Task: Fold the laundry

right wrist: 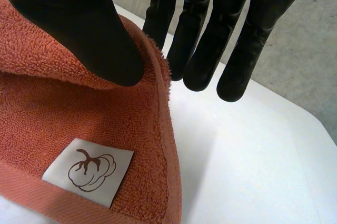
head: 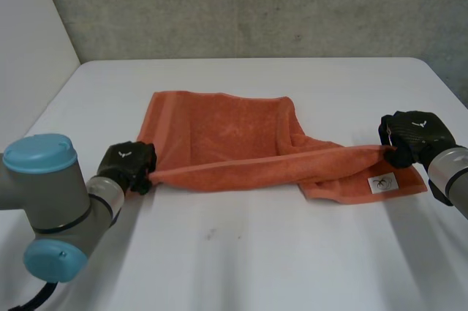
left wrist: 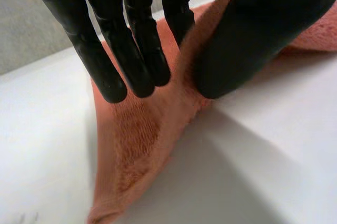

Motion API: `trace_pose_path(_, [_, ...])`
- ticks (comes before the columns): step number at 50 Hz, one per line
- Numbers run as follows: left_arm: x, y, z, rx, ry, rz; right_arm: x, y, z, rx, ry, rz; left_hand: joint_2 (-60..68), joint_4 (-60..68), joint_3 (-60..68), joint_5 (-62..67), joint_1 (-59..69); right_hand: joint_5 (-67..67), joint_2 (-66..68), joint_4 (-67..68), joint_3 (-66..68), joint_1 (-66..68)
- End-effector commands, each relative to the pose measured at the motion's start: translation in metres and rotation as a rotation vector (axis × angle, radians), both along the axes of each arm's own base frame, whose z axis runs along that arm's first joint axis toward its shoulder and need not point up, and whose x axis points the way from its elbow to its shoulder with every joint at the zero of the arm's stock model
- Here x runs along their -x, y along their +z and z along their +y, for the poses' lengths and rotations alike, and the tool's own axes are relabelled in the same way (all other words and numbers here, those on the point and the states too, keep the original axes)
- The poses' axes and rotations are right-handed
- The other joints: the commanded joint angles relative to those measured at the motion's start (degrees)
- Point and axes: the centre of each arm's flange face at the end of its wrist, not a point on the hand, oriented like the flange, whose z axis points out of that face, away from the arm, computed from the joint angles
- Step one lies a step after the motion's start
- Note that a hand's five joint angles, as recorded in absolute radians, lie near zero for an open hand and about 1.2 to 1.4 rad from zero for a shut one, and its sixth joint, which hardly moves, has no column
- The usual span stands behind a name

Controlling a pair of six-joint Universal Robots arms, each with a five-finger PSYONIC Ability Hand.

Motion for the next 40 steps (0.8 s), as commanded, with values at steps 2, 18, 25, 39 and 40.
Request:
trace_pose_path(2, [-0.001, 0.016, -0.019, 0.095, 0.026, 0.026, 0.002, 0.021, -0.004, 0.066, -0.007, 0.008, 15.2, 15.5, 15.9, 16.1, 15.3, 13.9, 12.9, 11.9, 12.5, 24.1])
trace_pose_path(18, [-0.027, 0.206, 0.048, 0.623, 0.019, -0.04, 0.004, 0.179, 0.057, 0.245, 0.063, 0.139, 15.2, 15.5, 15.9, 16.1, 15.3, 13.9, 12.9, 11.9, 12.5, 24.1])
trace_pose_path(25, [-0.026, 0.196, 0.048, 0.506, -0.042, -0.149, 0.002, 0.174, 0.074, 0.136, 0.108, 0.254, 15.2, 15.5, 15.9, 16.1, 15.3, 13.9, 12.9, 11.9, 12.5, 24.1])
trace_pose_path(39, [-0.025, 0.072, -0.037, 0.15, -0.093, -0.43, -0.031, 0.038, 0.014, -0.257, 0.187, 0.561, 15.2, 15.5, 15.9, 16.1, 15.3, 13.9, 12.9, 11.9, 12.5, 24.1])
trace_pose_path(40, [-0.024, 0.072, -0.043, 0.157, -0.088, -0.43, -0.034, 0.037, 0.008, -0.24, 0.183, 0.557, 15.2, 15.5, 15.9, 16.1, 15.3, 13.9, 12.9, 11.9, 12.5, 24.1])
